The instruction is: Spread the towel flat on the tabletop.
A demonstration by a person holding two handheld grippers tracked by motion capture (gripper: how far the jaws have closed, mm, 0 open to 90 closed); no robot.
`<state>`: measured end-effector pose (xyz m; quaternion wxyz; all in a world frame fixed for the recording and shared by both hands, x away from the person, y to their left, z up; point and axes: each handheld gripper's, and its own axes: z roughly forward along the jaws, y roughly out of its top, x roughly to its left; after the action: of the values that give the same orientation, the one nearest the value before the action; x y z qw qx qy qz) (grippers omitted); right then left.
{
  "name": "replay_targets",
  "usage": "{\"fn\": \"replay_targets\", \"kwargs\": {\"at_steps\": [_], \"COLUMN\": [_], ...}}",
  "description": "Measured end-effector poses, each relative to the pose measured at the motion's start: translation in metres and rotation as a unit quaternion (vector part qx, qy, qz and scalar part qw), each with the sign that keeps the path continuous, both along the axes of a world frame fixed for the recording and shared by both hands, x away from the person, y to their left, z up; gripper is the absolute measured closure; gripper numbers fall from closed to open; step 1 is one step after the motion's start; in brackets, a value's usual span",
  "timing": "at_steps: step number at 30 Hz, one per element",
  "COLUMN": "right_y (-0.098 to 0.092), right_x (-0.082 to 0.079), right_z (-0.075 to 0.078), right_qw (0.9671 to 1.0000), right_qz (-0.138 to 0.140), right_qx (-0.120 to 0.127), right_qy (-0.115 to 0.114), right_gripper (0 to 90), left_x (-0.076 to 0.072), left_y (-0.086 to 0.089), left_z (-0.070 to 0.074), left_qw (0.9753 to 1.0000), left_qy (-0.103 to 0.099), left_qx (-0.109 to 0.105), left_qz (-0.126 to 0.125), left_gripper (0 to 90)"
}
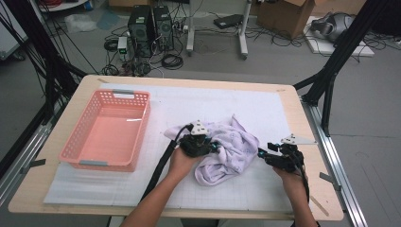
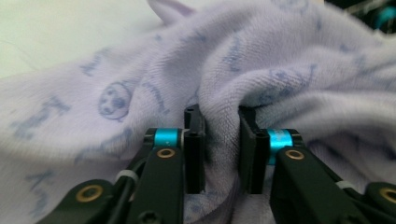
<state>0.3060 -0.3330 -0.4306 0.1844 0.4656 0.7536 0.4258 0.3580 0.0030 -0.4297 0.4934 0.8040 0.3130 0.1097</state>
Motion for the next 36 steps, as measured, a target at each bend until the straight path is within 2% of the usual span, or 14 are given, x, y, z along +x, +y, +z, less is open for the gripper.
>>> {"fn": "replay_targets", "kwargs": {"at_steps": [2, 4, 8, 11, 14, 16, 18, 19, 21, 24, 29, 31, 34, 36], "right_y": [0.0, 0.0, 0.003, 0.006, 0.012, 0.018, 0.026, 0.031, 0.041, 0.06, 0.087, 0.09, 0.082, 0.075], "right_x": [0.0, 0.0, -0.001, 0.0, 0.0, -0.001, -0.001, -0.001, -0.001, -0.003, -0.001, -0.002, -0.001, -0.001], "right_z": [0.0, 0.0, 0.0, -0.001, -0.001, 0.0, 0.0, 0.0, -0.002, -0.004, -0.017, -0.016, -0.015, -0.015], "right_qw": [1.0, 1.0, 1.0, 1.0, 0.9998, 0.9996, 0.9988, 0.9983, 0.9966, 0.9929, 0.9867, 0.9861, 0.9871, 0.9873], "right_qz": [-0.001, -0.001, 0.003, 0.006, 0.018, 0.03, 0.048, 0.058, 0.082, 0.118, 0.146, 0.144, 0.138, 0.143], "right_qx": [0.001, 0.001, -0.002, -0.001, 0.001, 0.002, 0.007, 0.009, 0.008, -0.005, -0.064, -0.082, -0.079, -0.062], "right_qy": [0.001, 0.001, 0.004, 0.004, 0.0, 0.002, 0.002, 0.004, 0.007, 0.011, 0.029, 0.018, 0.022, 0.033], "right_gripper": [46.1, 46.1, 46.1, 46.1, 46.0, 45.8, 45.4, 45.1, 44.6, 44.3, 44.8, 54.5, 82.4, 85.0], "left_x": [0.004, 0.008, 0.02, 0.027, 0.03, 0.027, 0.021, 0.017, 0.008, -0.002, -0.011, -0.012, -0.012, -0.01], "left_y": [0.012, 0.026, 0.052, 0.063, 0.067, 0.067, 0.064, 0.063, 0.063, 0.065, 0.065, 0.058, 0.045, 0.036], "left_z": [0.007, 0.013, 0.012, 0.009, 0.007, 0.008, 0.011, 0.013, 0.015, 0.016, 0.007, 0.003, -0.002, -0.006], "left_qw": [0.9992, 0.9975, 0.9915, 0.9871, 0.9843, 0.9862, 0.9891, 0.9909, 0.9918, 0.9934, 0.9966, 0.9976, 0.9981, 0.9987], "left_qy": [-0.009, -0.018, -0.025, -0.027, -0.012, 0.004, 0.007, -0.002, -0.018, -0.023, -0.008, 0.005, 0.009, 0.007], "left_qx": [-0.029, -0.038, -0.03, -0.017, -0.03, -0.047, -0.045, -0.042, -0.043, -0.047, -0.055, -0.054, -0.047, -0.03], "left_qz": [0.025, 0.057, 0.124, 0.157, 0.173, 0.159, 0.14, 0.128, 0.119, 0.102, 0.061, 0.043, 0.04, 0.042], "left_gripper": [76.4, 76.9, 79.4, 80.0, 74.5, 62.4, 51.1, 50.0, 50.4, 51.4, 53.5, 49.4, 41.7, 40.3]}}
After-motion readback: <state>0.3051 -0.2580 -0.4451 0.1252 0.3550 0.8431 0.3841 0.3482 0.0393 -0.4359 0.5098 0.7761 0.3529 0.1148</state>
